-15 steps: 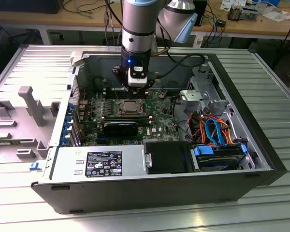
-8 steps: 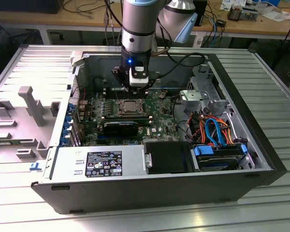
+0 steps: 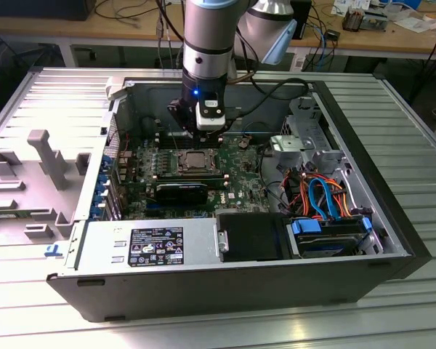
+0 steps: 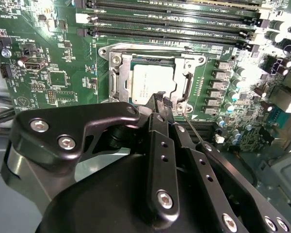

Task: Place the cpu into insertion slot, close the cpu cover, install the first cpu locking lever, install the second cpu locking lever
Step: 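Install the first cpu locking lever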

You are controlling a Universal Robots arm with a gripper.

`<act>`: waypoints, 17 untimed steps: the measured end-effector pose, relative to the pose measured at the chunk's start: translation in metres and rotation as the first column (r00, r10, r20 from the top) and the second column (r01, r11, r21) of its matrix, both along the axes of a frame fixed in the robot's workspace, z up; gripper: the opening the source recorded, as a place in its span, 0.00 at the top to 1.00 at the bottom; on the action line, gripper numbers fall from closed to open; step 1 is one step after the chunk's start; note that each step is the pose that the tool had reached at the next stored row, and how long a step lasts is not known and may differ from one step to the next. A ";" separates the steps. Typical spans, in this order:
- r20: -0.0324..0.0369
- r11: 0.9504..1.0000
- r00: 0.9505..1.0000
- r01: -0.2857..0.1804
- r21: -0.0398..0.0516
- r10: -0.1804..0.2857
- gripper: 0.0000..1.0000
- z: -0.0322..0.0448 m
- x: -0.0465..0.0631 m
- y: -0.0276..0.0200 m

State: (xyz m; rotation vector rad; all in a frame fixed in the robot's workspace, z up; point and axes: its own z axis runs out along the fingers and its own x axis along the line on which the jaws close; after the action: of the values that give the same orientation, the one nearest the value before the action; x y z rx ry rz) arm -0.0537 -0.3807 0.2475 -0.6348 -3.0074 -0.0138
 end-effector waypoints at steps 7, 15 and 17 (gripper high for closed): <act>0.000 1.000 1.000 -0.022 0.000 0.022 0.89 0.0000 0.000 0.0000; 0.000 0.999 0.999 -0.047 0.000 0.047 0.89 0.0000 0.000 0.0000; 0.000 0.999 0.999 -0.051 0.000 0.051 0.89 0.0000 0.000 0.0000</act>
State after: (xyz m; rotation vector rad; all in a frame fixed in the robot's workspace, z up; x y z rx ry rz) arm -0.0537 -0.3808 0.2475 -0.5575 -3.0224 -0.0111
